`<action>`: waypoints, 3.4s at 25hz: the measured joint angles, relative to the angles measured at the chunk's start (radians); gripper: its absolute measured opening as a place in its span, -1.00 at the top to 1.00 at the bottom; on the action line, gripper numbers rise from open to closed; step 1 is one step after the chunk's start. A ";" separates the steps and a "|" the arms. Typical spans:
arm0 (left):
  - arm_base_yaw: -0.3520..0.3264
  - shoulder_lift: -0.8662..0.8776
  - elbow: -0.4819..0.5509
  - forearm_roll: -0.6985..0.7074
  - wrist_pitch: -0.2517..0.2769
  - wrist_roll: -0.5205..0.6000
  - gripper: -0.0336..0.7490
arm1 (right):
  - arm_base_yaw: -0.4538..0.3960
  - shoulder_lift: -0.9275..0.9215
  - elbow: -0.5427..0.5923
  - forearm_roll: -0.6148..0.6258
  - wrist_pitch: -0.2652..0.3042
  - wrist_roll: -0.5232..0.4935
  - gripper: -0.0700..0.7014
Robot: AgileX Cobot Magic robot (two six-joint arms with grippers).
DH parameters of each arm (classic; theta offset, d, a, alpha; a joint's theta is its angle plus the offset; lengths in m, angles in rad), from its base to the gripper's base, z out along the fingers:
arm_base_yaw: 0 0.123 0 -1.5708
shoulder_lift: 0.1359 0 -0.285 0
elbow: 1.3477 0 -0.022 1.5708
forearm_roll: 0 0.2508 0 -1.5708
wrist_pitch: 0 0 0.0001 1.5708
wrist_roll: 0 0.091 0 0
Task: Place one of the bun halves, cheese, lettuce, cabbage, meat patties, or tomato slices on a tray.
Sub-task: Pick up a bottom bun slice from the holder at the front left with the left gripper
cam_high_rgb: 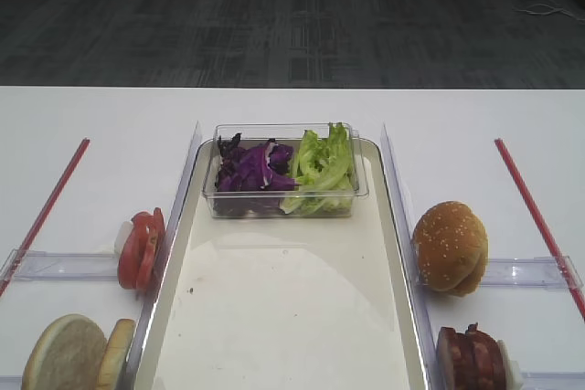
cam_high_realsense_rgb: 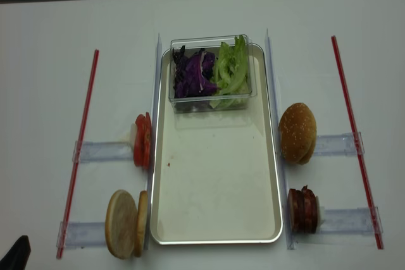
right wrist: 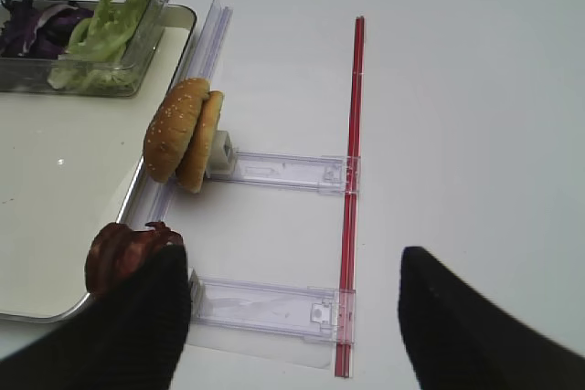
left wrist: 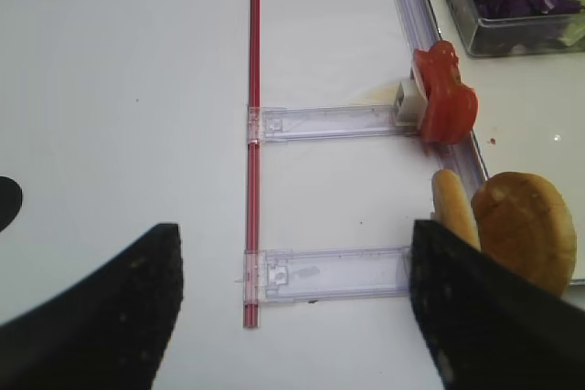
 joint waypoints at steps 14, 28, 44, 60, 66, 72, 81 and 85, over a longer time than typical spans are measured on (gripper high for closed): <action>0.000 0.000 0.000 0.000 0.000 0.000 -0.42 | 0.000 0.000 0.000 0.000 0.000 0.000 -0.46; 0.000 0.000 0.000 -0.004 0.000 0.000 -0.42 | 0.000 0.000 0.000 0.000 0.000 0.000 -0.46; 0.000 0.002 -0.032 -0.044 0.099 -0.017 -0.42 | 0.000 0.000 0.000 0.000 0.000 0.000 -0.46; 0.000 0.205 -0.038 -0.044 0.105 -0.037 -0.42 | 0.000 0.000 0.000 -0.001 0.000 0.008 -0.46; 0.000 0.255 -0.038 -0.044 0.103 -0.043 -0.42 | 0.000 0.000 0.000 -0.001 0.000 0.015 -0.46; 0.000 0.311 -0.052 -0.044 0.099 -0.043 -0.42 | 0.000 0.000 0.000 -0.001 0.000 0.015 -0.46; 0.000 0.430 -0.104 -0.044 0.095 -0.043 -0.42 | 0.000 0.000 0.000 -0.004 0.000 0.015 -0.46; 0.000 0.476 -0.109 -0.044 0.091 -0.043 -0.42 | 0.000 0.000 0.000 -0.004 0.000 0.015 -0.46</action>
